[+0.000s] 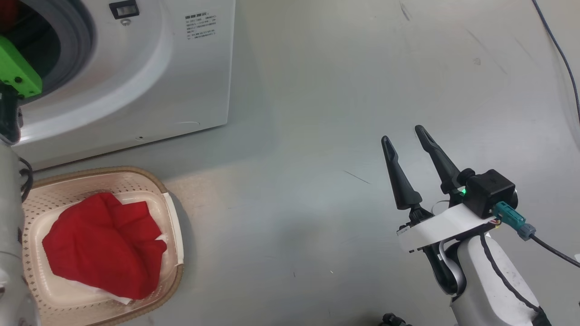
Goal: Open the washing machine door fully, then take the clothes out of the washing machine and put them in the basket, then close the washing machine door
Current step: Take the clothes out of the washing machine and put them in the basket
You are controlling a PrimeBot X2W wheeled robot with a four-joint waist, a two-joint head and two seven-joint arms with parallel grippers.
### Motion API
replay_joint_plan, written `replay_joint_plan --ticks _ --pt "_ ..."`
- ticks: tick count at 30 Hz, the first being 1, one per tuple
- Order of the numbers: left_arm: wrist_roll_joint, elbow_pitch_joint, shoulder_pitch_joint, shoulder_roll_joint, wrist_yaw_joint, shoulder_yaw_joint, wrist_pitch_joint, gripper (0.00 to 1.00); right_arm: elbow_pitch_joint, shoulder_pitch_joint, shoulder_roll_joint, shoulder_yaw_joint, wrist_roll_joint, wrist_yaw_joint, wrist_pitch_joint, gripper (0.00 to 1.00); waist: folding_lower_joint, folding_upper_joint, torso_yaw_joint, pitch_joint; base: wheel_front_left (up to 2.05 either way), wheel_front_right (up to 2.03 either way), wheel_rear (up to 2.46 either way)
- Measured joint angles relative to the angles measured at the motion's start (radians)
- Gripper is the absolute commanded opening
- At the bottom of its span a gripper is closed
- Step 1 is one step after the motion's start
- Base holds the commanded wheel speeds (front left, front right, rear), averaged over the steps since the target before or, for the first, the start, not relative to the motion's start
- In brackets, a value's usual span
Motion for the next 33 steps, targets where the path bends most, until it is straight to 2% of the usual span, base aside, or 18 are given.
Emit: replay_joint_plan --ticks 16,33 --pt "-0.007 0.039 0.133 -0.064 -0.04 -0.067 -0.123 0.0 0.029 0.014 -0.006 -0.033 -0.009 0.0 0.0 1.0 0.0 0.0 0.094 -0.134 0.0 0.0 0.0" --pt "-0.04 0.02 0.322 -0.127 -0.041 -0.138 -0.238 0.0 0.047 0.093 -0.013 -0.044 -0.018 0.0 0.0 1.0 0.0 0.0 0.192 -0.276 0.0 0.0 0.0"
